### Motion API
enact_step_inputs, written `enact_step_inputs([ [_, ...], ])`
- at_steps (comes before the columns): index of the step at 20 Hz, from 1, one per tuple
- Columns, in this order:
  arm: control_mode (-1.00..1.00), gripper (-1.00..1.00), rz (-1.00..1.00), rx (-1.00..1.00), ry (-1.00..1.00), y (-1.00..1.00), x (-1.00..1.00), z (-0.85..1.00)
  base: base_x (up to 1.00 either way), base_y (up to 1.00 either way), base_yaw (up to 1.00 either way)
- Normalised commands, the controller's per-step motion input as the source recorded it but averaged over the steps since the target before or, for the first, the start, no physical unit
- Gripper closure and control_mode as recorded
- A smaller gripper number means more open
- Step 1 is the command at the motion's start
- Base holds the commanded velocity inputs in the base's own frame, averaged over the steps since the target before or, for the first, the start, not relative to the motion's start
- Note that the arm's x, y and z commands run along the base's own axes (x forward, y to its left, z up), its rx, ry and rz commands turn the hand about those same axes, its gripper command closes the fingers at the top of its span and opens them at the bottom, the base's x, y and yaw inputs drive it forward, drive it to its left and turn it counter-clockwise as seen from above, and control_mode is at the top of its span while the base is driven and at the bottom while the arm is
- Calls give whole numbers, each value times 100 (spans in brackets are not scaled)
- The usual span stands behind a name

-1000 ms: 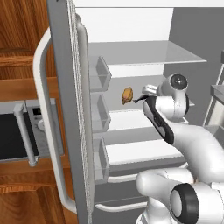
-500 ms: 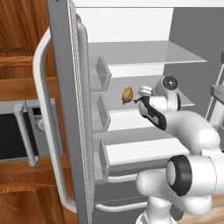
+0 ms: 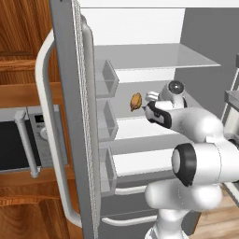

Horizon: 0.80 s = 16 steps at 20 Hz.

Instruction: Gather the onion and eggplant from the fridge and place them on a tray on the dining counter. Then gather the fish and chicken drumstick from the fridge and place them on the other tray.

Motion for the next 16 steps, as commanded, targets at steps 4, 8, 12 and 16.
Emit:
enact_step_inputs([
  [4, -100, -100, 0, 0, 0, -9, 41, -14, 0, 0, 0],
  [8, -100, -100, 0, 0, 0, -12, 40, -4, 0, 0, 0],
  [12, -100, -100, 0, 0, 6, -11, 47, -8, 0, 0, 0],
  [16, -100, -100, 0, 0, 9, -8, 40, -20, 0, 0, 0],
])
